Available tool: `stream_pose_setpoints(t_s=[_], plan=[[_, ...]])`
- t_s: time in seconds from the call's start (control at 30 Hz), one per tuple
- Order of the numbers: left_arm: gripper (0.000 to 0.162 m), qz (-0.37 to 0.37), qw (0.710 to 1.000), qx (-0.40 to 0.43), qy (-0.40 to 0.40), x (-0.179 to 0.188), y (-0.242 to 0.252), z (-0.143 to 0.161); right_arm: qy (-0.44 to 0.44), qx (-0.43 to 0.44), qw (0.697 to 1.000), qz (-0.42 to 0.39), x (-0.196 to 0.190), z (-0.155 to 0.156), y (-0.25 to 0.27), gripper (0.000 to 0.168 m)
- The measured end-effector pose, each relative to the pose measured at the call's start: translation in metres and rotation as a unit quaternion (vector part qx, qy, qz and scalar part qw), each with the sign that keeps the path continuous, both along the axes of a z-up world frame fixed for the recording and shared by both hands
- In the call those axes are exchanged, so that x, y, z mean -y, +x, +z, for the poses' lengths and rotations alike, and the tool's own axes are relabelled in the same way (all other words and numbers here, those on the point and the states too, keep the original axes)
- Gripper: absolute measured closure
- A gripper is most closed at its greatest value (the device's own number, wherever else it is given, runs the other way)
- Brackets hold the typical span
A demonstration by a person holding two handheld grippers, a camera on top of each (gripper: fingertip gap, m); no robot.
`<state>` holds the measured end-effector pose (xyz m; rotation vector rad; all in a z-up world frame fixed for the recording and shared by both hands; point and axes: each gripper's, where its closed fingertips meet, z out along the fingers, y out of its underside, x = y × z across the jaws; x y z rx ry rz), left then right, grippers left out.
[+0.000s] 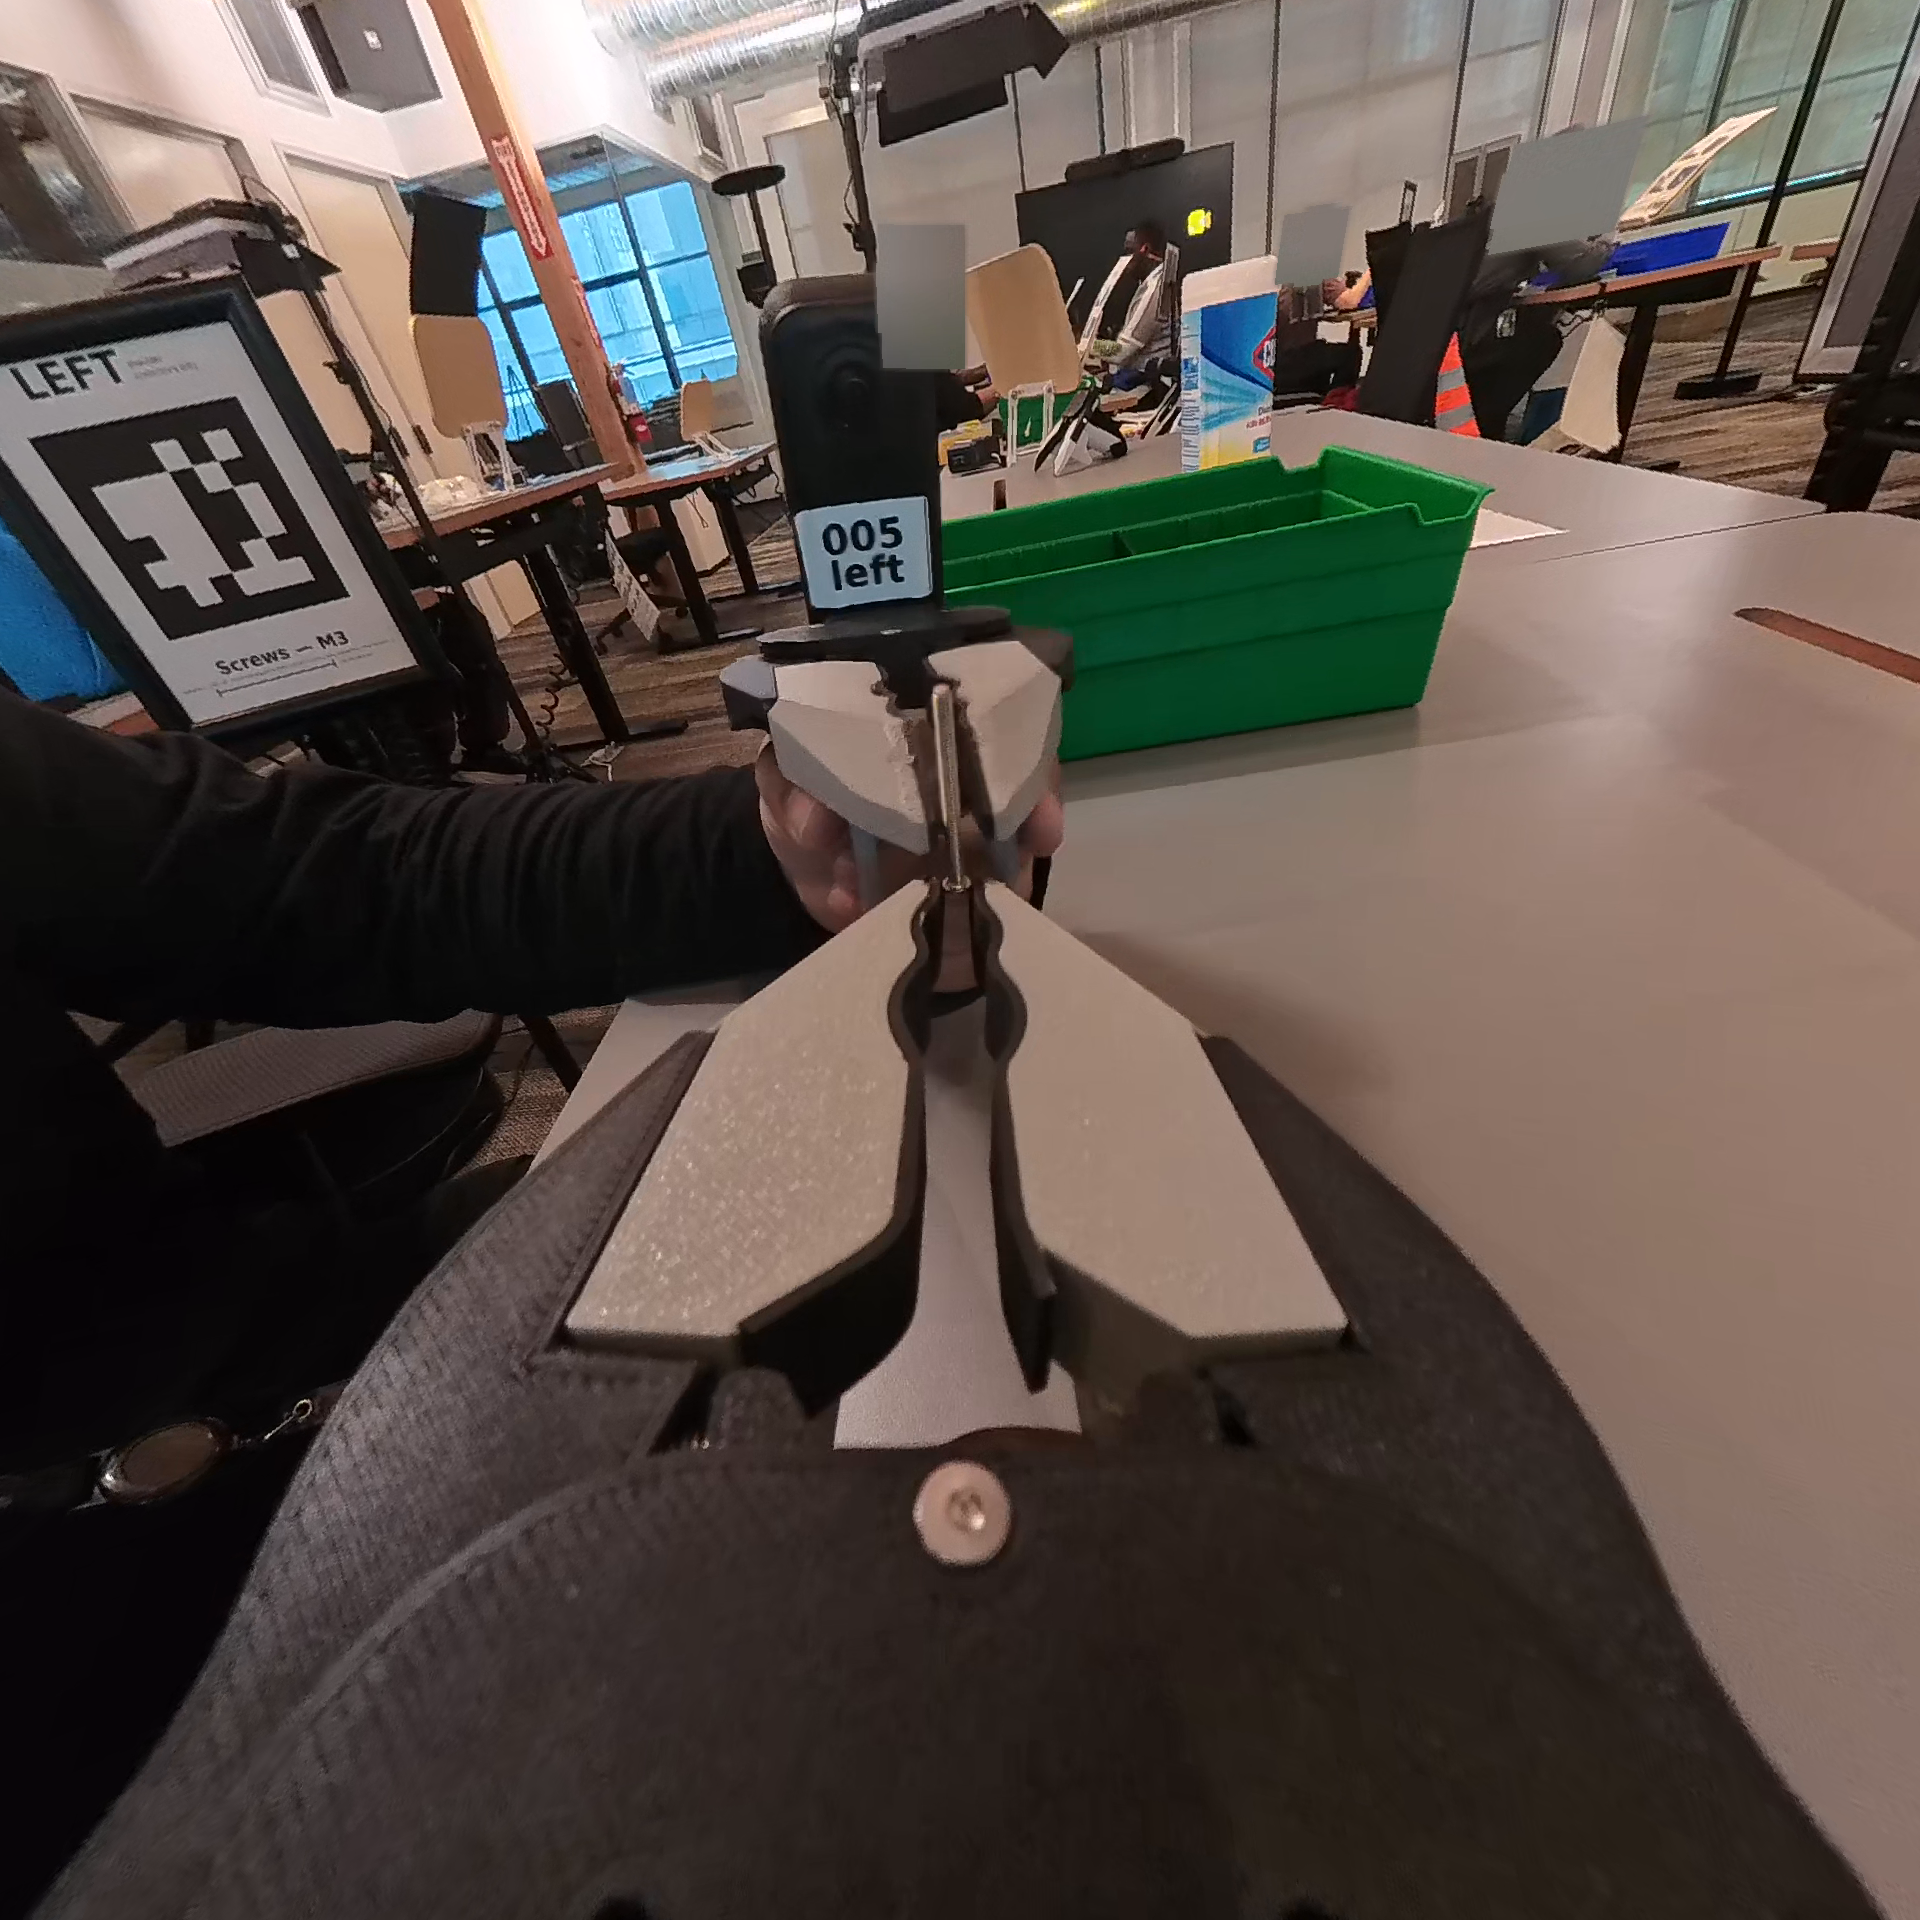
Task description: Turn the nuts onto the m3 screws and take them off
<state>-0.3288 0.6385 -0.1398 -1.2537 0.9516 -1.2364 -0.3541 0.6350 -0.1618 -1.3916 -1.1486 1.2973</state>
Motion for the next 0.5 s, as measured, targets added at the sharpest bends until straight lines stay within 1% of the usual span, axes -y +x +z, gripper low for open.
stream_pose_setpoints(t_s=[0.13,0.17,0.2,0.37,0.5], plan=[[0.155,-0.006,1.0,-0.011,0.0,0.0022,0.0029,-0.0036,0.0,0.004,1.0,0.0,0.0001,-0.0011,-0.0002,0.167],[0.157,-0.007,1.0,-0.012,0.002,0.0025,0.0032,-0.0039,0.0,0.005,1.0,0.001,0.0002,-0.0015,-0.0004,0.167],[0.162,-0.006,1.0,-0.012,0.005,0.0026,0.003,-0.0038,-0.001,0.005,1.0,0.004,0.0009,-0.0016,-0.0006,0.167],[0.162,0.003,0.999,-0.026,0.022,0.0012,0.0021,-0.0055,-0.004,0.009,1.0,0.002,-0.0004,-0.0033,-0.0006,0.166],[0.162,0.017,1.0,-0.022,0.013,-0.0051,-0.0014,-0.0047,-0.013,0.003,1.0,-0.008,-0.0069,-0.0014,0.0042,0.16]])
